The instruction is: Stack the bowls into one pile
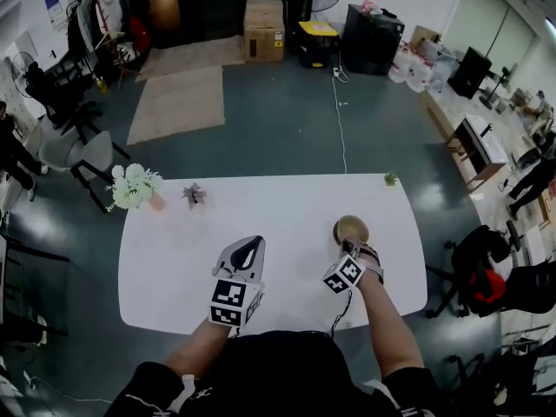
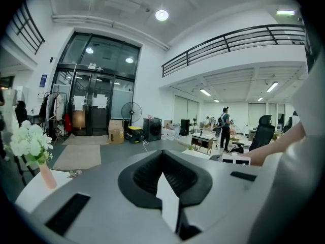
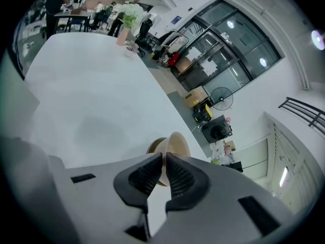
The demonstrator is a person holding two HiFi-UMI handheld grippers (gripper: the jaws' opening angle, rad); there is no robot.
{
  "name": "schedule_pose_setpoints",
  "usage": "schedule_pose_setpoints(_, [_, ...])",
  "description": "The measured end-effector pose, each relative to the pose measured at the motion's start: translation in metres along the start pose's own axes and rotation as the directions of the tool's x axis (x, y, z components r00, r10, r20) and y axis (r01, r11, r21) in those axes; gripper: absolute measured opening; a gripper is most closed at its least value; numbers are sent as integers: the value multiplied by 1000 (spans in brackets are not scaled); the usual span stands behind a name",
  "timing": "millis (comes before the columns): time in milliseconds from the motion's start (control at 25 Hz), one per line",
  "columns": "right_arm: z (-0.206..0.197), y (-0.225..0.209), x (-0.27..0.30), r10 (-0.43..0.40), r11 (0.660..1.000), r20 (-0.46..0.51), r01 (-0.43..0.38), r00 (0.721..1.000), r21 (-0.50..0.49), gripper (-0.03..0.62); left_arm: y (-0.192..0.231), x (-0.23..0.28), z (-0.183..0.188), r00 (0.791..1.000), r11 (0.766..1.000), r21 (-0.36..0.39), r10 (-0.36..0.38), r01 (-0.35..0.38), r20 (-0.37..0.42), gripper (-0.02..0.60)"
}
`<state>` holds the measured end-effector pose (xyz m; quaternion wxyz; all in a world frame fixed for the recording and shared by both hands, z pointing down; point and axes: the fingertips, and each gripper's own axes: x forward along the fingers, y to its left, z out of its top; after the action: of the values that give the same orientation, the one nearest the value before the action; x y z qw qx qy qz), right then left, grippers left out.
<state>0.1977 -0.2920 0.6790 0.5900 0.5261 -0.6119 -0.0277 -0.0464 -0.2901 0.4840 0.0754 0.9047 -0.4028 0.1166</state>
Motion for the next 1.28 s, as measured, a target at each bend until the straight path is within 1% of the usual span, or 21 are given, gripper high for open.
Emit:
schedule_pose_setpoints(120, [-2,7,8,20,1000,-11,-20,1000,9,40,2,0,-1,1000,1000,-2,5,-5,-4,12])
schedule_pose_setpoints(240, [-8,10,20,2,1000,-26,-2,1000,-2,40,5,1,-5,1000,1000,-4,10,-11,-11,12])
schedule_pose_setpoints(360, [-11,12,27,-10,1000,-19,10,1000,-5,38,5,2,-7,1000,1000,-4,16,-16,-17,12])
schedule_pose_setpoints(440, [-12,16,31,-4,1000,-10,4,1000,1,38,4,2,-8,1000,1000,-4,17,-17,-22,12])
schedule_pose_setpoints(520, [-12,18,34,11,999,2,-11,1000,35,45,2,3,-8,1000,1000,-8,16,-16,-25,12])
schedule_pose_setpoints(560, [-13,19,35,22,998,5,-23,1000,61,58,1,3,-8,1000,1000,-12,15,-15,-27,12])
schedule_pose_setpoints(640, [-12,20,35,51,991,17,-52,999,124,144,0,3,-8,1000,1000,-17,15,-15,-28,12])
schedule_pose_setpoints(680, [-10,18,33,59,985,33,-63,998,159,163,0,3,-7,1000,1000,-17,15,-15,-27,12])
schedule_pose_setpoints(760, [2,7,24,49,968,97,-71,994,240,170,1,4,-4,1000,1000,-14,15,-15,-24,12])
schedule_pose_setpoints(800, [10,-2,17,31,953,142,-72,989,294,169,2,5,-3,1000,1000,-15,15,-16,-23,12])
schedule_pose_setpoints(840, [20,-12,7,4,930,193,-74,981,359,164,3,5,-3,1000,1000,-16,16,-16,-22,12])
schedule_pose_setpoints(880, [31,-25,-6,-33,899,248,-80,968,430,148,3,5,-2,1000,1000,-17,17,-17,-20,12])
schedule_pose_setpoints(920, [41,-39,-24,-82,861,307,-88,948,500,128,4,4,-2,1000,1000,-18,18,-19,-16,12])
schedule_pose_setpoints(960, [52,-54,-45,-142,821,365,-96,920,562,100,5,4,0,1000,1000,-20,21,-21,-11,12])
schedule_pose_setpoints(1040, [71,-85,-89,-271,744,453,-114,849,659,36,6,2,6,1000,999,-22,27,-27,4,12])
schedule_pose_setpoints(1080, [78,-98,-108,-323,708,477,-125,818,695,17,7,2,11,999,999,-21,31,-31,12,12])
schedule_pose_setpoints(1160, [89,-114,-139,-384,649,506,-164,772,743,17,10,1,20,999,999,-16,37,-37,30,12])
schedule_pose_setpoints(1200, [95,-118,-152,-399,627,521,-191,755,755,17,11,-1,25,998,999,-13,40,-39,39,12])
schedule_pose_setpoints(1240, [100,-120,-164,-408,613,538,-215,738,760,15,11,-3,29,998,999,-12,41,-41,47,12])
schedule_pose_setpoints(1280, [104,-121,-175,-415,607,553,-233,722,760,15,11,-6,33,998,999,-11,42,-42,54,12])
